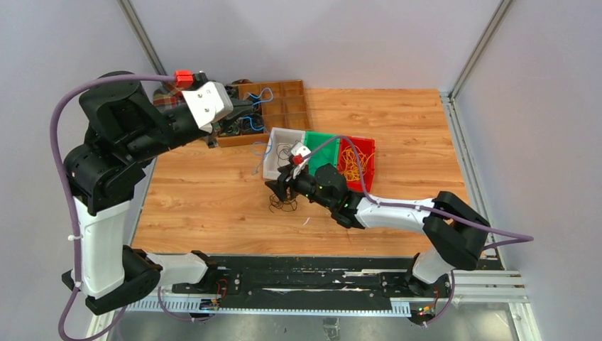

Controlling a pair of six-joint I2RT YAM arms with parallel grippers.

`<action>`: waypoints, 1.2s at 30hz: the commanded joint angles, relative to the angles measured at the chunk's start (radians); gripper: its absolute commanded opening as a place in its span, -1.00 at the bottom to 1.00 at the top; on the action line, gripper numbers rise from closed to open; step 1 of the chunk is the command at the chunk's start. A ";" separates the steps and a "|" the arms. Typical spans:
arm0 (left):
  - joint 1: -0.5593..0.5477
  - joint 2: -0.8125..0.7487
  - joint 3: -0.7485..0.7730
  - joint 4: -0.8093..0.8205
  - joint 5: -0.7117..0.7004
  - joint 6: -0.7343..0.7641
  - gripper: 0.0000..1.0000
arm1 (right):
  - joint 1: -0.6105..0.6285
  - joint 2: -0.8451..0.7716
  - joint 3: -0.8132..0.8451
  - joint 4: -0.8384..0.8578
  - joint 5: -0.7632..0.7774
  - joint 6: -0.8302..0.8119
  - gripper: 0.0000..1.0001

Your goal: Untangle the cables

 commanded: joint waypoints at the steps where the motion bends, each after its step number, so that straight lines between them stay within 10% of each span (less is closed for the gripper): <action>1: -0.003 0.020 -0.038 0.004 -0.005 0.022 -0.99 | 0.005 -0.053 -0.033 0.023 0.093 0.025 0.21; 15: -0.029 0.123 -0.533 0.451 -0.020 -0.017 -0.99 | -0.179 -0.626 -0.285 -0.348 0.772 0.058 0.28; 36: -0.083 0.592 -0.410 0.686 -0.111 0.162 -0.99 | -0.357 -0.804 -0.395 -0.425 0.696 0.079 0.22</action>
